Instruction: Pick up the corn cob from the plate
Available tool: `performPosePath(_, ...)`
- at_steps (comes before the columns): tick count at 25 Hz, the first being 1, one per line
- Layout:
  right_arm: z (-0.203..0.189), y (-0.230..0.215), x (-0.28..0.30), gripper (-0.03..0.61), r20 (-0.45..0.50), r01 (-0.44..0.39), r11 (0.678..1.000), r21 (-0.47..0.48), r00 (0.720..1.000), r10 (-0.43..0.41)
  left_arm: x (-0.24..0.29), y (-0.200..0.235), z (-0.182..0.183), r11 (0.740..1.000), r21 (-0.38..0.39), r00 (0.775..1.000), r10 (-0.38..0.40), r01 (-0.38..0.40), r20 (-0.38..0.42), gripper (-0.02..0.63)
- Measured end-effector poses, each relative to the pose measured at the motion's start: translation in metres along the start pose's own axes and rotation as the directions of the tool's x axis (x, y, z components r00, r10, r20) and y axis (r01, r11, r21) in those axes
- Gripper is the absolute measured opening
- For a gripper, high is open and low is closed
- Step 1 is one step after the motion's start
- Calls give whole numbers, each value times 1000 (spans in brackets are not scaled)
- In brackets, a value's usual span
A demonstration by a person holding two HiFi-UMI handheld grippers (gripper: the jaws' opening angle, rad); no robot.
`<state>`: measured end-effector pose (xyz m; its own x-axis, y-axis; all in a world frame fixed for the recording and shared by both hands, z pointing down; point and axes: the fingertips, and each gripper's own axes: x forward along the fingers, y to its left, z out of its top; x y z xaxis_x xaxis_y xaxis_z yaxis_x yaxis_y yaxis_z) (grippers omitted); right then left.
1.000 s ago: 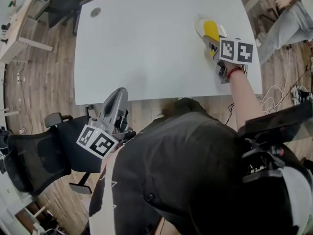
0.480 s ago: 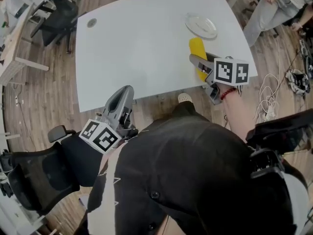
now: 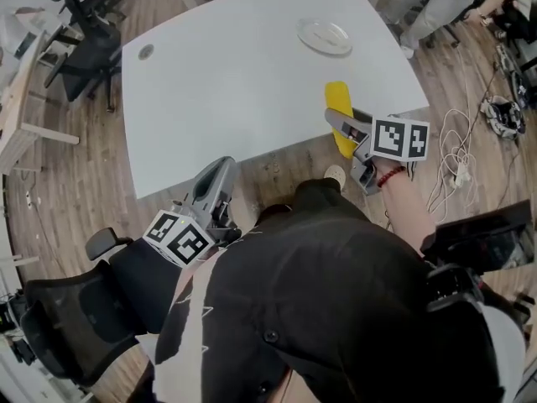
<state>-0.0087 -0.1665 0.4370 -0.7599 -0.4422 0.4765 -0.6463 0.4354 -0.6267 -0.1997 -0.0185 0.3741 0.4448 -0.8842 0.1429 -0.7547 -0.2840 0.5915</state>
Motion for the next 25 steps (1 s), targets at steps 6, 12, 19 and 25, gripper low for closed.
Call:
performPosePath(6,2,-8,-29,252,14,-12,1000,8,1000,12,14,-21,-7,1000,7,1000,-20,20,-4,15)
performPosePath(12,13,-18,-64,252,18,-73,997,41,997,72,30,-51,-16,1000,0,1000,-4,4,16,15)
performPosePath(19,15,-43,-109,252,-18,-91,995,44,996,92,58,-86,-39,1000,-28,1000,11,-11,22,15)
performPosePath(25,12,-67,-140,252,-25,-127,990,54,991,128,72,-123,-70,1000,-27,1000,17,-16,15,15)
